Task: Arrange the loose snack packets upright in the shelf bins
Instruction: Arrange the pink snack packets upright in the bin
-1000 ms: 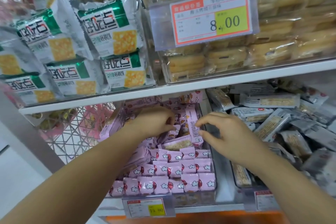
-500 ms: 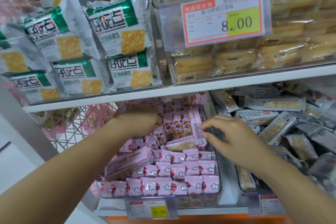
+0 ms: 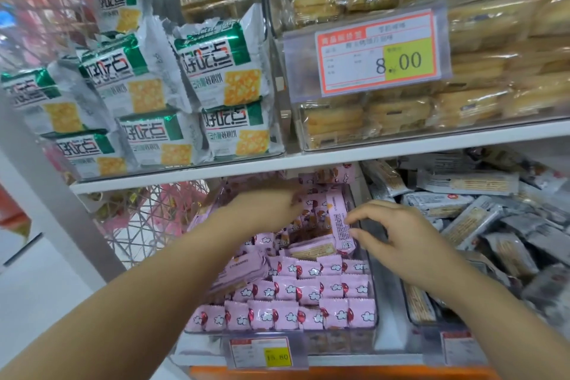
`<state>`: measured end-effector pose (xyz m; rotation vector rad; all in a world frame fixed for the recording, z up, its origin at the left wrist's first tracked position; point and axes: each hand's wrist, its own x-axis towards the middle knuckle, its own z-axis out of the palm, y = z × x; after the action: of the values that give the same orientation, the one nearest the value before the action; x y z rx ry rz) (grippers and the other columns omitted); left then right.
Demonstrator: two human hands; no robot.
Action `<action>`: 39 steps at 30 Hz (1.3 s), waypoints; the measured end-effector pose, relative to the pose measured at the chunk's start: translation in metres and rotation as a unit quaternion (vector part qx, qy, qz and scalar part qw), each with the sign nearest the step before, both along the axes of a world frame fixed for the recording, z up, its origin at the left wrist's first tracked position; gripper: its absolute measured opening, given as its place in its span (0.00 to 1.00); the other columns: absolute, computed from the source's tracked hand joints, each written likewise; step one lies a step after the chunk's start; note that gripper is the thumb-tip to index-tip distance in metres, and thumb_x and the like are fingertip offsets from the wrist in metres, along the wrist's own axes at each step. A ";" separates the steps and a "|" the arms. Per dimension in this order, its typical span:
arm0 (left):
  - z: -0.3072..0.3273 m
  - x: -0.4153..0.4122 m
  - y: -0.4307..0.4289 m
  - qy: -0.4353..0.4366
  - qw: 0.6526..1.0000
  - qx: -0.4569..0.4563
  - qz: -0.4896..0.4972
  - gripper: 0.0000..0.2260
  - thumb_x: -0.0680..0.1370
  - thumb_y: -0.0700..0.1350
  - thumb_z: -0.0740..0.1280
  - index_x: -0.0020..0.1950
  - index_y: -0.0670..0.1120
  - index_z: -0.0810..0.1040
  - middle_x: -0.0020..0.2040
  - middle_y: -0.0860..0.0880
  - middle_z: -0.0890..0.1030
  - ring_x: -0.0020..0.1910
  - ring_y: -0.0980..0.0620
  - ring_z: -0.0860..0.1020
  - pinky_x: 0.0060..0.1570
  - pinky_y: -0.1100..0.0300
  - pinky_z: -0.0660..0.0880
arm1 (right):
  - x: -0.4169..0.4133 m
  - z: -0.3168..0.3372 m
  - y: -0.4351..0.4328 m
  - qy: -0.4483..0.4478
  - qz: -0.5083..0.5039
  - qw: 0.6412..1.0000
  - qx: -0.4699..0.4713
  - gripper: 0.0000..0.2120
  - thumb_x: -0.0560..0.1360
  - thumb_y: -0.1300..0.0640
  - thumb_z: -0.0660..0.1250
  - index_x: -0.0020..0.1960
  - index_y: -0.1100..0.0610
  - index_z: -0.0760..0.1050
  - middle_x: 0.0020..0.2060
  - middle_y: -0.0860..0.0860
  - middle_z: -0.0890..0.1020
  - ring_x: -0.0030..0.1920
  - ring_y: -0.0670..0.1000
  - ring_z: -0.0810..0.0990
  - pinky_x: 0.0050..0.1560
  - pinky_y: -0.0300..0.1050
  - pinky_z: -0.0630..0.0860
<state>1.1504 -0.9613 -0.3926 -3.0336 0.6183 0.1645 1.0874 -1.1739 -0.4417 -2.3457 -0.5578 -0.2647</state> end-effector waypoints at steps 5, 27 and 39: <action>-0.014 -0.005 -0.045 0.113 0.979 -0.153 0.075 0.23 0.81 0.55 0.60 0.73 0.45 0.64 0.49 0.46 0.78 0.42 0.52 0.76 0.35 0.64 0.68 | 0.000 0.002 -0.005 -0.008 -0.003 1.000 0.012 0.09 0.75 0.54 0.66 0.54 0.48 0.79 0.49 0.37 0.78 0.52 0.35 0.74 0.54 0.24 0.66; 0.005 -0.066 0.003 0.142 0.815 -0.560 0.037 0.21 0.73 0.49 0.72 0.62 0.42 0.75 0.56 0.47 0.82 0.58 0.48 0.80 0.61 0.51 0.74 | -0.021 0.017 0.019 0.002 0.047 0.987 0.153 0.24 0.72 0.55 0.72 0.60 0.35 0.67 0.53 0.36 0.78 0.54 0.32 0.74 0.49 0.20 0.67; -0.008 -0.022 -0.012 0.194 0.953 -0.226 0.064 0.23 0.77 0.53 0.67 0.71 0.50 0.67 0.62 0.52 0.78 0.54 0.57 0.77 0.54 0.64 0.72 | -0.010 0.014 -0.029 -0.130 -0.135 0.979 0.076 0.18 0.70 0.61 0.72 0.59 0.54 0.78 0.43 0.47 0.80 0.39 0.47 0.76 0.40 0.27 0.69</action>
<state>1.1281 -0.9733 -0.4011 -3.5170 0.5358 0.7347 1.0777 -1.2034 -0.4279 -2.2480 -0.3234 -0.7227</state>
